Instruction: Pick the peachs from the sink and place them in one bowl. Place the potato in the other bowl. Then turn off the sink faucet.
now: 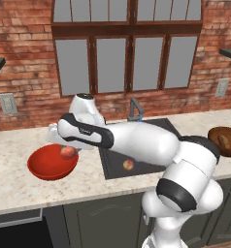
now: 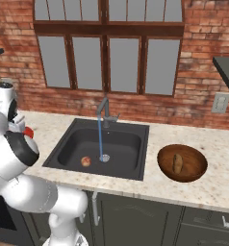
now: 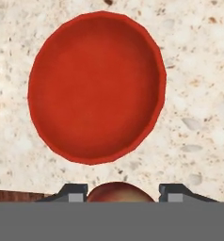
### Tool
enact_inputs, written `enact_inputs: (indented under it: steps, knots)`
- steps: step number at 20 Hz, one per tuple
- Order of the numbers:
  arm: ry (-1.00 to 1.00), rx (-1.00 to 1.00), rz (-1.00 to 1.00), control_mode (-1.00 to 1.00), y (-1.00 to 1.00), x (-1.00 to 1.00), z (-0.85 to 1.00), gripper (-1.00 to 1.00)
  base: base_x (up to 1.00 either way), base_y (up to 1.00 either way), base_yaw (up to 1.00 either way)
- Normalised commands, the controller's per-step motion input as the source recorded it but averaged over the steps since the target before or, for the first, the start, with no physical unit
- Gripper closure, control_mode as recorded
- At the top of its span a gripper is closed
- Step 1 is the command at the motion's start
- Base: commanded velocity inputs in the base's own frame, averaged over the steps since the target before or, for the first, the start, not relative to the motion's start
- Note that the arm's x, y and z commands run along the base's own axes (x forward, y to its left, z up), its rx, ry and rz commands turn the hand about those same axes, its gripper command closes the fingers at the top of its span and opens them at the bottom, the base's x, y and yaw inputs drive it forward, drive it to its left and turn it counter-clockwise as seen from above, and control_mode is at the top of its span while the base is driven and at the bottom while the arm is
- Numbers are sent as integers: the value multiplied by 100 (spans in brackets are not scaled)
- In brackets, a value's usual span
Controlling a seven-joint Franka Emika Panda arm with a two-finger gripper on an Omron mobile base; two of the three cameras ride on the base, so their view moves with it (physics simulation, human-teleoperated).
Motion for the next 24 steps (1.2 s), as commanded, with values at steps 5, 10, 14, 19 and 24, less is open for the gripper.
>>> enact_inputs:
  steps: [5,10,14,19,24]
  knots:
    - [0,-9,-10,-100,18,27,-18,100,0,0,0]
    - [0,-11,-10,-100,16,26,-37,100,0,0,0]
    - [0,-10,-12,-100,28,33,-26,100,0,0,0]
    - [0,-6,-14,-100,38,41,-5,100,0,0,0]
    - [0,-6,-13,-100,29,40,-15,100,0,0,0]
